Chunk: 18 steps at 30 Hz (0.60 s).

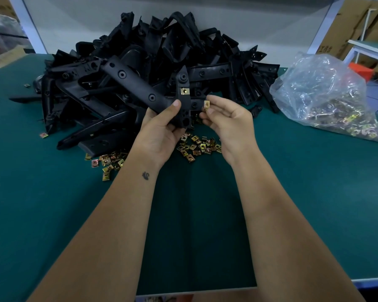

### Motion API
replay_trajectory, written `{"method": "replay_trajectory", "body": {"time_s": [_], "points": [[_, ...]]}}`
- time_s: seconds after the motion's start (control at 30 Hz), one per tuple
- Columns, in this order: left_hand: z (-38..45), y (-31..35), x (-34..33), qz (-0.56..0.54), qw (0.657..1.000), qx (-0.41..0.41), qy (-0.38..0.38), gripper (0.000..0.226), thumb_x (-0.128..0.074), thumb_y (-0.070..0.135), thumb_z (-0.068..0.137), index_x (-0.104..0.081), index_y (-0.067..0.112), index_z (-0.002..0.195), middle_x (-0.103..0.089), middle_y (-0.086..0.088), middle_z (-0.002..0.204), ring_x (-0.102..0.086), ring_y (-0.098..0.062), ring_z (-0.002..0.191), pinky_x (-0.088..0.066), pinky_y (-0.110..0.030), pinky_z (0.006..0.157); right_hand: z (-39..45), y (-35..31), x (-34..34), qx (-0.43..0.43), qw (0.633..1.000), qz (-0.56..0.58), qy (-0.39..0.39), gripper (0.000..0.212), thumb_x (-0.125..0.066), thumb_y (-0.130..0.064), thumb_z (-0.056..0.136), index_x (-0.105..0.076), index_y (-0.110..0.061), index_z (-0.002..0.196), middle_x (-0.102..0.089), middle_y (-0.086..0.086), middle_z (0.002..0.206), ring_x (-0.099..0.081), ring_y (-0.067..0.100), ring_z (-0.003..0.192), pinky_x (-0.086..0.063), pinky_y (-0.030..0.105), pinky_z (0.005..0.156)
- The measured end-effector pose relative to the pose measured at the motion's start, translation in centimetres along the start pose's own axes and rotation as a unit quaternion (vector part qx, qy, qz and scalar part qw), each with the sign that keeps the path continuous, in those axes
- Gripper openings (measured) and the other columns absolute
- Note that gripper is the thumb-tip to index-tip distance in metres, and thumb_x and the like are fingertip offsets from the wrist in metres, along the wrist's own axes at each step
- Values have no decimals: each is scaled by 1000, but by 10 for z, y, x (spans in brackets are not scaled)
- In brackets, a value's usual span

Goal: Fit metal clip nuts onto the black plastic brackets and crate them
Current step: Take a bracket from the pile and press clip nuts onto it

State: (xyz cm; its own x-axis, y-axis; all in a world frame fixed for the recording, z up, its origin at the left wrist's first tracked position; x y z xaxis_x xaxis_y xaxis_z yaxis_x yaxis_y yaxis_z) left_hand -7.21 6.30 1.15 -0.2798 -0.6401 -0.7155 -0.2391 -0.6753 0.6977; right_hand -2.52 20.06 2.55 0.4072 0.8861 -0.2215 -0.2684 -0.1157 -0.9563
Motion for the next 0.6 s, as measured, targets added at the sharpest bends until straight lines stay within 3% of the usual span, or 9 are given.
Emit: {"method": "replay_trajectory", "body": {"time_s": [0.37, 0.6], "points": [[1, -4, 0, 22, 1000, 11, -4, 39, -62, 5, 93, -52, 12, 130, -69, -8, 121, -68, -22, 110, -58, -36, 87, -3, -5, -4, 16, 999, -20, -22, 34, -50, 4, 96, -74, -20, 99, -66, -2, 86, -58, 7, 74, -50, 23, 75], [0, -2, -3, 13, 1000, -3, -17, 34, -65, 2, 90, -51, 14, 118, -75, 0, 98, -72, -14, 90, -57, -29, 74, -3, -3, -6, 6, 998, -59, -23, 15, -64, -2, 92, -71, -14, 99, -66, -7, 74, -57, 4, 61, -50, 19, 65]]}}
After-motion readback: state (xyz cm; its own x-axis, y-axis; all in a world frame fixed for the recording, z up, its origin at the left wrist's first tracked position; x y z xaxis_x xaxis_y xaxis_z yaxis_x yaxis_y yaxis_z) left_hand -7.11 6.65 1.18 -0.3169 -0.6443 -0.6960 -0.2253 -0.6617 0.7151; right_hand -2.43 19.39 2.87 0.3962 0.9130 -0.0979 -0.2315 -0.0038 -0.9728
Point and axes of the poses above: each hand's wrist, its own z-axis towards the middle knuckle, its own x-axis out of the back of the hand, y = z × x, the point moved 4 cm from there along z, towards the middle knuckle
